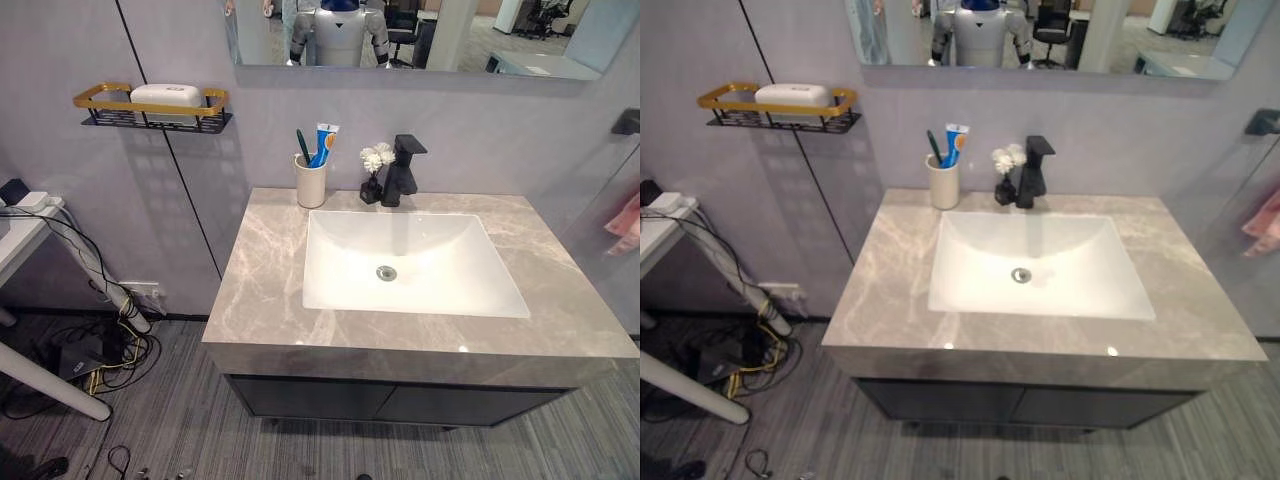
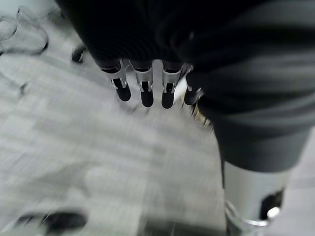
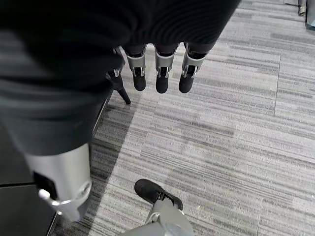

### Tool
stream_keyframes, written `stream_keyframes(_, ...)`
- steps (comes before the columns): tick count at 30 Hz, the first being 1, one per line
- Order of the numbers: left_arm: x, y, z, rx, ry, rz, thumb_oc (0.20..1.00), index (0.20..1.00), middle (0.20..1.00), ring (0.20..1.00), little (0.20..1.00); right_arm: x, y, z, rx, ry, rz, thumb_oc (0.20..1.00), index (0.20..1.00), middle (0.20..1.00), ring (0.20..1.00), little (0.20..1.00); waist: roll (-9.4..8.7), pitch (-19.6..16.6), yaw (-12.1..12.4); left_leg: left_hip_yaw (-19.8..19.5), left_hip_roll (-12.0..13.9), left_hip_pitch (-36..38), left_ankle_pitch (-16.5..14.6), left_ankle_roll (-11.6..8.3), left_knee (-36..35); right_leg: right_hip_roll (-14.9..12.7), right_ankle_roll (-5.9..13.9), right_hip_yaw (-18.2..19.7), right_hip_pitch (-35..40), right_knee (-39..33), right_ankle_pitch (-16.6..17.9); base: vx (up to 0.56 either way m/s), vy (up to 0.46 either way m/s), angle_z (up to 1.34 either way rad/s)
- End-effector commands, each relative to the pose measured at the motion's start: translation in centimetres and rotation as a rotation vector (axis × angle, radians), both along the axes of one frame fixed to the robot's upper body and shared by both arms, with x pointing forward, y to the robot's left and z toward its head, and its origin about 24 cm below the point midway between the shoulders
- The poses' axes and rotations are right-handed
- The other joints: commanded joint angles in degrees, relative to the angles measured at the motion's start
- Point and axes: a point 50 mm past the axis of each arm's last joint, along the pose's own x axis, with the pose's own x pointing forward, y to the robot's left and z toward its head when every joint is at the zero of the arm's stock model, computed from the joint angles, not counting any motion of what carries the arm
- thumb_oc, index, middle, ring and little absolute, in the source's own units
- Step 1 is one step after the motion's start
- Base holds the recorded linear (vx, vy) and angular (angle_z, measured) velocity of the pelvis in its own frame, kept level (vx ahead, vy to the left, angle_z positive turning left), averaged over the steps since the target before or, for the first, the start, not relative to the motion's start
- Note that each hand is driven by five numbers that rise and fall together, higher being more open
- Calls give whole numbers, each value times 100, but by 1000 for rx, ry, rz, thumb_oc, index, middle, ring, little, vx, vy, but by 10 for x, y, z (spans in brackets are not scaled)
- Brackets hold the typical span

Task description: Put brush and paste in cup on sink, flatten towel.

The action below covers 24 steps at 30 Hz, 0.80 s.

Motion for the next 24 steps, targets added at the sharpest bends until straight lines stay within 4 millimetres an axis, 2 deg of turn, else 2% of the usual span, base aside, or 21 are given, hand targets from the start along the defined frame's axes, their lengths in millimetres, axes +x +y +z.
stream_keyframes(1,54,4,13,-9,-164,-74,1000,1000,1000,1000,1000,21,-6,5,-37,-28,58,1000,1000,1000,1000,1000,-126,201,44,-1324,-390,-400,532,219,139,83,108,552,24,537,-129,-82,4,-84)
stream_keyframes(2,54,-4,9,-14,-135,-102,1000,1000,1000,1000,1000,29,-3,5,-28,-57,74,1000,1000,1000,1000,1000,-141,251,78,-1753,-612,-479,373,272,307,100,107,751,-41,568,-98,-95,11,-115)
stream_keyframes(4,52,-13,5,-29,-97,-156,1000,1000,1000,1000,1000,37,2,6,-10,-87,93,1000,1000,1000,1000,1000,-138,244,48,-1883,-770,-543,228,341,394,146,153,1025,-148,585,-29,-26,44,-130)
stream_keyframes(5,49,-17,2,-26,-59,-229,1000,1000,1000,1000,1000,37,4,6,-1,-95,96,1000,1000,1000,1000,1000,-127,226,16,-1752,-758,-499,215,368,347,164,171,1135,-147,550,9,22,148,-125)
stream_keyframes(7,60,-29,2,32,-38,-489,1000,1000,1000,1000,1000,35,2,6,5,-128,24,1000,1000,1000,1000,1000,-107,223,-136,-1319,-744,-323,138,465,204,108,305,1356,-209,482,103,1,237,-129)
stream_keyframes(9,66,-30,4,45,-49,-520,1000,1000,1000,1000,1000,36,2,7,6,-140,7,1000,1000,1000,1000,1000,-96,275,-163,-1180,-762,-281,104,500,174,101,367,1491,-275,507,169,-57,161,-70)
stream_keyframes(11,80,-35,8,72,-80,-618,1000,1000,1000,1000,1000,27,3,4,6,-100,1,1000,1000,1000,1000,1000,-87,386,-252,-878,-846,-255,42,569,148,83,537,1765,-486,585,338,-99,157,-76)
stream_keyframes(12,80,-35,8,72,-81,-618,1000,1000,1000,1000,1000,28,3,4,6,-100,1,1000,1000,1000,1000,1000,-89,388,-239,-864,-846,-254,38,570,150,86,539,1778,-489,588,338,-120,131,-83)
stream_keyframes(13,93,-38,12,87,-111,-661,1000,1000,1000,1000,1000,22,5,1,4,-66,-2,1000,1000,1000,1000,1000,-108,487,-294,-671,-895,-260,13,608,149,74,653,1945,-631,617,487,-84,84,-72)
stream_keyframes(14,93,-38,12,87,-111,-661,1000,1000,1000,1000,1000,22,5,1,4,-66,-2,1000,1000,1000,1000,1000,-109,488,-290,-668,-895,-258,12,608,149,75,654,1948,-631,617,487,-178,155,-81)
stream_keyframes(15,107,-42,16,106,-143,-698,1000,1000,1000,1000,1000,14,7,-2,1,-26,-23,1000,1000,1000,1000,1000,-117,626,-374,-424,-924,-230,-21,639,130,16,793,2052,-780,609,722,-152,76,-56)
stream_keyframes(16,110,-41,18,117,-151,-693,1000,1000,1000,1000,1000,13,8,-3,2,-18,-29,1000,1000,1000,1000,1000,-142,659,-373,-309,-915,-266,-4,638,126,-13,830,2054,-887,608,836,-174,94,-59)
stream_keyframes(17,113,-44,18,115,-156,-702,1000,1000,1000,1000,1000,9,9,-4,-3,-2,-35,1000,1000,1000,1000,1000,-123,709,-365,-140,-856,-230,-44,626,116,-109,836,1842,-911,571,830,-121,24,-73)
stream_keyframes(19,121,-46,21,127,-177,-702,1000,1000,1000,1000,1000,7,13,-6,0,14,-41,1000,1000,1000,1000,1000,-64,782,-310,166,-733,-184,-81,608,137,-406,708,953,-970,630,727,-75,26,-108)
stream_keyframes(20,121,-45,21,127,-177,-702,1000,1000,1000,1000,1000,7,13,-6,1,13,-41,1000,1000,1000,1000,1000,-73,773,-311,168,-739,-201,-67,606,136,-412,706,957,-987,627,738,-50,33,-121)
stream_keyframes(21,122,-45,21,129,-175,-698,1000,1000,1000,1000,1000,1,14,-7,-2,38,-35,1000,1000,1000,1000,1000,-40,777,-261,354,-667,-142,-86,596,114,-594,640,323,-979,684,629,-103,43,-114)
stream_keyframes(22,121,-48,20,118,-173,-693,1000,1000,1000,1000,1000,-10,12,-8,-6,67,-67,1000,1000,1000,1000,1000,-1,778,-210,678,-570,-70,-49,564,30,-808,573,-535,-880,877,450,-133,52,-108)
stream_keyframes(23,120,-49,20,109,-173,-679,1000,1000,1000,1000,1000,-18,11,-8,-13,93,-77,1000,1000,1000,1000,1000,3,773,-171,946,-536,-24,-27,570,6,-903,561,-981,-771,1077,341,-89,47,-138)
stream_keyframes(24,120,-50,20,103,-176,-675,1000,1000,1000,1000,1000,-24,9,-8,-17,111,-88,1000,1000,1000,1000,1000,41,738,-161,946,-508,39,-103,539,-53,-906,637,-1064,-666,1183,201,-100,-32,-210)
